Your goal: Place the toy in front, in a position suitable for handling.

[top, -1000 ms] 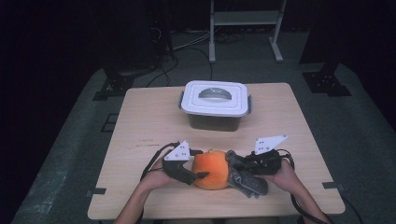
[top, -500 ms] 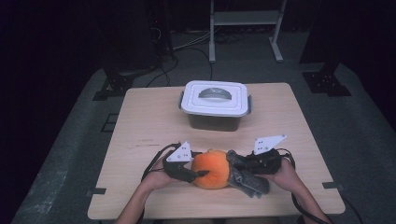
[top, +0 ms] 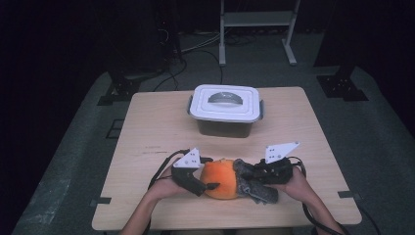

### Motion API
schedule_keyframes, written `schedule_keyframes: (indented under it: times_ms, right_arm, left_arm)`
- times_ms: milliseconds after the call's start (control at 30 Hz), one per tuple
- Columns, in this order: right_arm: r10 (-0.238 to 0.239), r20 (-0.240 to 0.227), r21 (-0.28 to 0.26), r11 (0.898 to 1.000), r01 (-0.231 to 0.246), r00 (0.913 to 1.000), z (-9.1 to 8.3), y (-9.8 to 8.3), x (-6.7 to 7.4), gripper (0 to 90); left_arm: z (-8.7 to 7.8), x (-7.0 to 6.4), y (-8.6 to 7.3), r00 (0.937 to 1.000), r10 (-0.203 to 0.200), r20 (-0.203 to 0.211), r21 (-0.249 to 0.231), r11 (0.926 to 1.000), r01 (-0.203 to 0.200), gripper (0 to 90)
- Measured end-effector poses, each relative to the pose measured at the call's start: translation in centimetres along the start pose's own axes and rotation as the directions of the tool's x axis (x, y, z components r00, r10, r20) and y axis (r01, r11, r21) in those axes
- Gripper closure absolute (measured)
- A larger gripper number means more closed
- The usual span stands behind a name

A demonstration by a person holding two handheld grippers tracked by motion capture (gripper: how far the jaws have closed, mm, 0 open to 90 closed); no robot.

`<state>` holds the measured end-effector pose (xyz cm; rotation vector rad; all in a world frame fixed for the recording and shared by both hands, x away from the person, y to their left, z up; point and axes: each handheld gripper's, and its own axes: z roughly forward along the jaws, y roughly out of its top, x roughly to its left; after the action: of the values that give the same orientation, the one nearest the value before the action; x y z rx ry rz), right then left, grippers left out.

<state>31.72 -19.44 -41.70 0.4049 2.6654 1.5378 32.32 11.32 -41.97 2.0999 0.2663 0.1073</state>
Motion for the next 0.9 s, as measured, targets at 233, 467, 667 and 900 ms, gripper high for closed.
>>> schedule_keyframes:
  times_ms: [233, 467, 667, 900]
  right_arm:
    - [-0.031, 0.019, -0.015, 0.999, 0.031, 0.9993, -0.2, 0.7, 0.5, 76.3]
    - [-0.014, 0.032, -0.095, 0.995, 0.017, 0.9994, -0.9, 1.3, 0.3, 76.5]
    - [-0.022, 0.033, -0.057, 0.998, 0.024, 0.9992, 0.4, 0.9, 0.6, 76.2]
    - [-0.045, 0.018, -0.046, 0.998, 0.046, 0.9988, 0.9, 1.0, 1.0, 76.1]
  left_arm:
    - [0.0, -0.5, 0.0, 0.9960, 0.069, -0.057, -0.004, 0.9976, -0.070, 34.0]
    - [0.0, -1.2, 0.3, 0.9787, 0.164, -0.124, -0.046, 0.9843, -0.171, 37.0]
    - [0.1, 0.0, 0.0, 0.9999, -0.010, 0.004, -0.016, 0.9998, 0.010, 15.7]
    - [-0.6, 0.1, -0.3, 0.9992, 0.036, -0.016, 0.010, 0.9993, -0.035, 33.6]
